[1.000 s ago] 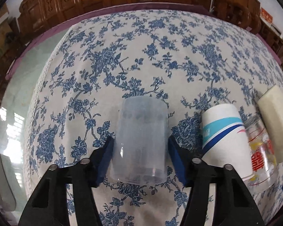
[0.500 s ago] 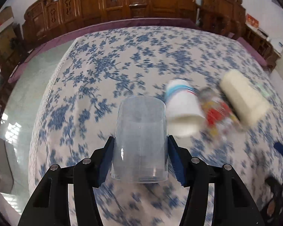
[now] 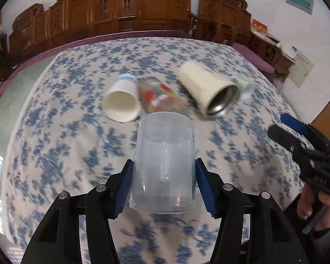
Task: Flip cup upside down
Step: 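Close the left tool around the clear plastic cup and lift it, then grasp the clear cup with the right tool while the left tool releases it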
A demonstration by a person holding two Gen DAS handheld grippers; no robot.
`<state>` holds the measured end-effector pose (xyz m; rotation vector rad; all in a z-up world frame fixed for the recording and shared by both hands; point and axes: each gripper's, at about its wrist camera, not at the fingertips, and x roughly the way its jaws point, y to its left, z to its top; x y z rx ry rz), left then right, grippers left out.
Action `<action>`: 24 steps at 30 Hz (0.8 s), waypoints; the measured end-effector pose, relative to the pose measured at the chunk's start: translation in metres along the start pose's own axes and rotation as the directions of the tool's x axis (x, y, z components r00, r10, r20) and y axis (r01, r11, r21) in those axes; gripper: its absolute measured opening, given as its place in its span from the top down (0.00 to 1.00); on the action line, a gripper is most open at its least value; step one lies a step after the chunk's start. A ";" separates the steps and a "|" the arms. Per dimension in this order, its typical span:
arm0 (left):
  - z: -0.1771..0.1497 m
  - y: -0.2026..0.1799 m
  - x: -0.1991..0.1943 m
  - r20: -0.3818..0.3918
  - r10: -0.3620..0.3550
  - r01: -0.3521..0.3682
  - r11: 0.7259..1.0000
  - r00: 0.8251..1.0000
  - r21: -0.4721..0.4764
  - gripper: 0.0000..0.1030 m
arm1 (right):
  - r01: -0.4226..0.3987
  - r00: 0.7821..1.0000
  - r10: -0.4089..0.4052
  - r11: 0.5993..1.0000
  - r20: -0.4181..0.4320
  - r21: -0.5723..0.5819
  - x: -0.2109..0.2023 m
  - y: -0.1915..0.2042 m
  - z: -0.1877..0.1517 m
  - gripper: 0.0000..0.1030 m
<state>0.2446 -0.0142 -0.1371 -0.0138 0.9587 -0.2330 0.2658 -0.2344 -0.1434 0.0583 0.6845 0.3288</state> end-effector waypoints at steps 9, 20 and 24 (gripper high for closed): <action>-0.024 -0.037 0.029 -0.038 -0.044 0.044 0.999 0.998 -0.017 0.48 | 0.019 1.000 -0.019 0.999 -0.009 0.036 -0.003 -0.017 -0.005 0.17; -0.032 -0.040 0.050 -0.082 -0.038 0.036 0.999 0.996 -0.023 0.45 | 0.010 0.999 -0.009 0.999 -0.035 0.036 0.007 -0.014 -0.006 0.17; -0.030 -0.037 0.034 -0.041 -0.038 0.037 0.999 0.998 -0.027 0.33 | 0.010 0.999 -0.009 0.999 -0.036 0.034 0.007 -0.013 -0.006 0.17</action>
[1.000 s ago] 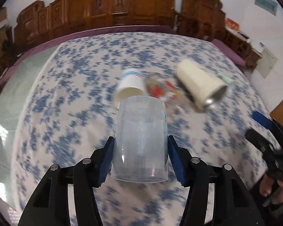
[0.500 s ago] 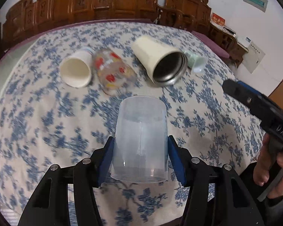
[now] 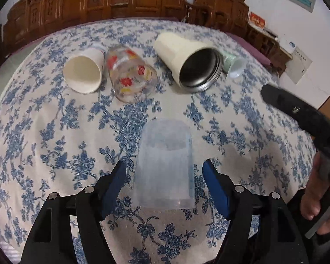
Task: Flip cup upside down
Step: 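Grasp the clear cup with the right tool while the left tool releases it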
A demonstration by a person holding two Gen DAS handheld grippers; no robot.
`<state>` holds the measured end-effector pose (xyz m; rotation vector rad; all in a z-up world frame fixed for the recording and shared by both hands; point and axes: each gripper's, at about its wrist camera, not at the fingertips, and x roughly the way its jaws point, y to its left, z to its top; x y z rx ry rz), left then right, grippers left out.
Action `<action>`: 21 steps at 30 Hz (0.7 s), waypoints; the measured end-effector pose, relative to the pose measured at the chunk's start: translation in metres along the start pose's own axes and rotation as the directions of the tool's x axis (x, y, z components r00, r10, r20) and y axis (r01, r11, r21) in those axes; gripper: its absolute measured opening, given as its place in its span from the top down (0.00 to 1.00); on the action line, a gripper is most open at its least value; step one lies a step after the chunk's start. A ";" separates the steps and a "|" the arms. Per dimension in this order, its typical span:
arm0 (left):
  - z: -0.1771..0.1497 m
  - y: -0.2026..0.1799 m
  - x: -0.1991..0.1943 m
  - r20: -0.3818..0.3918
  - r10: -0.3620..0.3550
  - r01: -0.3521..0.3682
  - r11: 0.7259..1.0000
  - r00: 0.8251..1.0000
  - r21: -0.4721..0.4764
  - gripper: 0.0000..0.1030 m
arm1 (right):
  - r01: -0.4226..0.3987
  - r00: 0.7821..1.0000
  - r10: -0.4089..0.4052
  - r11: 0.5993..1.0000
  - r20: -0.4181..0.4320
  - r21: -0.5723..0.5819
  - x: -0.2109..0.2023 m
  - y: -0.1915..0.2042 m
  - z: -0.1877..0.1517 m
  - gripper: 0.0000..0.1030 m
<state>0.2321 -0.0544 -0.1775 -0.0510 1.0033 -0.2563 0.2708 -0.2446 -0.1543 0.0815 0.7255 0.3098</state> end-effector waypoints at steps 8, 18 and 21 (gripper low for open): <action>0.003 0.021 -0.066 0.180 0.078 -0.074 0.997 0.981 -0.028 0.10 | -0.018 1.000 0.018 1.000 -0.014 -0.008 -0.006 0.016 0.004 0.17; -0.003 0.064 -0.123 0.346 0.223 -0.201 0.975 0.911 -0.099 0.07 | -0.055 0.991 0.060 0.997 -0.117 0.046 0.016 0.038 -0.004 0.17; -0.006 0.073 -0.128 0.356 0.227 -0.204 0.974 0.907 -0.102 0.07 | -0.068 0.985 0.076 0.996 -0.153 0.060 0.027 0.051 -0.005 0.17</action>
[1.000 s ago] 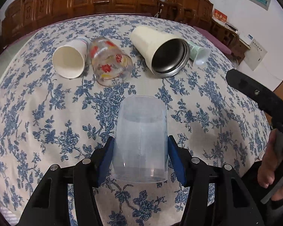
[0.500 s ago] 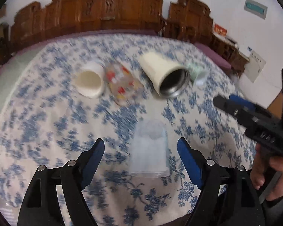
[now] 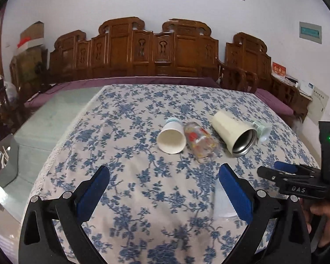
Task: Flip cup upside down
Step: 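Grasp the clear cup with the right tool while the left tool releases it, then rotate the held clear cup with the right tool so its bottom faces up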
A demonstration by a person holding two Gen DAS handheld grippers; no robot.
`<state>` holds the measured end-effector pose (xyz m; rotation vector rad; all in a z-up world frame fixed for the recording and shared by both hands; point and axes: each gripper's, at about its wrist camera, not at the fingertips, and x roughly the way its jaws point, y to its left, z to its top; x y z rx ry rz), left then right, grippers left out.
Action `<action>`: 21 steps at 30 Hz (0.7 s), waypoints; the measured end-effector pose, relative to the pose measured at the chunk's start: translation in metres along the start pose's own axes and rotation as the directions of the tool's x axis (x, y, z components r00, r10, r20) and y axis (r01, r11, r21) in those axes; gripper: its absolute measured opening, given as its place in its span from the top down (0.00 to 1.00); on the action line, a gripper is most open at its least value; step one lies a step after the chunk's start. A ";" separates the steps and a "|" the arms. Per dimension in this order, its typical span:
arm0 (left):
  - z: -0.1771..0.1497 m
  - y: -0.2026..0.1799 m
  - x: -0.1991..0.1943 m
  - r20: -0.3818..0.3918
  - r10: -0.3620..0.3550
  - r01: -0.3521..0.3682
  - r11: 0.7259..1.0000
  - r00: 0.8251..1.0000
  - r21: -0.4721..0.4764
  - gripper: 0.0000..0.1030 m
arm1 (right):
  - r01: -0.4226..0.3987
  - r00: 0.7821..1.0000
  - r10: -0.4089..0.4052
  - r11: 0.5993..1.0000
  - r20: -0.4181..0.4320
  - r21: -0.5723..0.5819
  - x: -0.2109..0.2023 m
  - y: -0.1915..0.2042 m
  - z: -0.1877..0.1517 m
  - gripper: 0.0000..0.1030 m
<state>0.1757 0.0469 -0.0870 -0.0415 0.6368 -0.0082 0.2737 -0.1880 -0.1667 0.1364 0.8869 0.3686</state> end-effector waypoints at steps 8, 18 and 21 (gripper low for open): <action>-0.004 0.017 0.001 0.000 -0.025 0.025 0.999 1.000 -0.026 0.07 | 0.002 0.995 -0.001 1.000 -0.104 0.011 0.035 0.034 -0.004 0.17; -0.006 0.024 0.002 0.000 -0.048 0.048 0.998 0.999 -0.048 0.08 | 0.018 0.975 -0.015 1.000 -0.221 0.013 0.069 0.044 -0.009 0.28; -0.006 0.026 0.002 0.000 -0.049 0.049 0.997 0.999 -0.057 0.07 | 0.007 0.971 -0.010 1.000 -0.240 -0.013 0.071 0.045 -0.007 0.29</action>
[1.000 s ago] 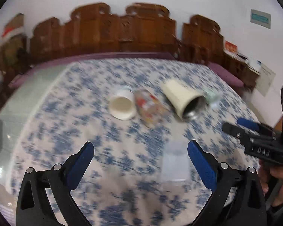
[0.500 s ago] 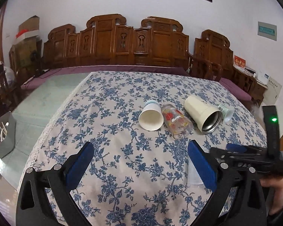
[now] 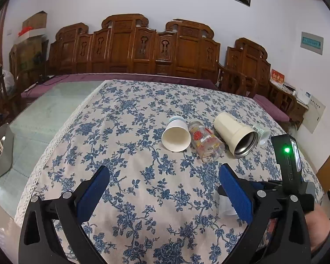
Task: Flip cup upside down
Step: 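Rotate the held clear cup with the right tool so its bottom faces up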
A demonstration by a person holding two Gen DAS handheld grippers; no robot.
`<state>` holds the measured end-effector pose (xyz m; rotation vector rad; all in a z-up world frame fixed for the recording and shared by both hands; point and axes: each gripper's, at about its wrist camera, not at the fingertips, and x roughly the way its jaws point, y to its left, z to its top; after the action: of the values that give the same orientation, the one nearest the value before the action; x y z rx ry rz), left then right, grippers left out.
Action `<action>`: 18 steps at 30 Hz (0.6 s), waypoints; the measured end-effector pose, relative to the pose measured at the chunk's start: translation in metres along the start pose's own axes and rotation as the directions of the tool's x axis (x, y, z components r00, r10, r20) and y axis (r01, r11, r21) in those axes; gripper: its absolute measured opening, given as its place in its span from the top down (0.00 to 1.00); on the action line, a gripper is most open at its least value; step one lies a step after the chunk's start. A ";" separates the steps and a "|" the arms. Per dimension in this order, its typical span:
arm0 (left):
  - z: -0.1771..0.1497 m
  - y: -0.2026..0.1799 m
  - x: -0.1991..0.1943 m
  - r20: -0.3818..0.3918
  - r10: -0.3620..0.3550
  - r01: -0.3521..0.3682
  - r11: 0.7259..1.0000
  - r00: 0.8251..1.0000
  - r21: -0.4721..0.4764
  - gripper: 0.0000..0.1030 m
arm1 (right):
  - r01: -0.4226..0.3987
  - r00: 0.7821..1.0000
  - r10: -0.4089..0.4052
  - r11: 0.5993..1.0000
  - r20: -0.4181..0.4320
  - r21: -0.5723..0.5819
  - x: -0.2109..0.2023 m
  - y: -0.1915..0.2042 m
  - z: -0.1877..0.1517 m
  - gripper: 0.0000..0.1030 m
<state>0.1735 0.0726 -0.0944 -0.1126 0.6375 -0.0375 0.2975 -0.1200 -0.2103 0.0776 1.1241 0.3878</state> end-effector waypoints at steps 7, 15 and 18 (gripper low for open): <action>0.001 0.001 0.000 0.001 -0.002 0.002 1.000 1.000 -0.001 0.08 | 0.022 0.999 -0.026 0.995 -0.045 -0.102 -0.003 0.001 0.005 0.35; 0.000 -0.001 0.000 0.001 0.000 0.000 1.000 1.000 0.002 0.08 | 0.021 0.996 -0.027 0.997 -0.081 -0.069 -0.002 -0.002 0.011 0.36; -0.001 -0.003 0.001 0.000 -0.003 0.003 1.000 1.000 0.006 0.08 | 0.010 0.995 -0.010 1.000 -0.103 -0.008 0.000 -0.009 0.012 0.32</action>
<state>0.1733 0.0697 -0.0953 -0.1080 0.6370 -0.0424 0.3104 -0.1266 -0.2068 0.0461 1.2245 0.3904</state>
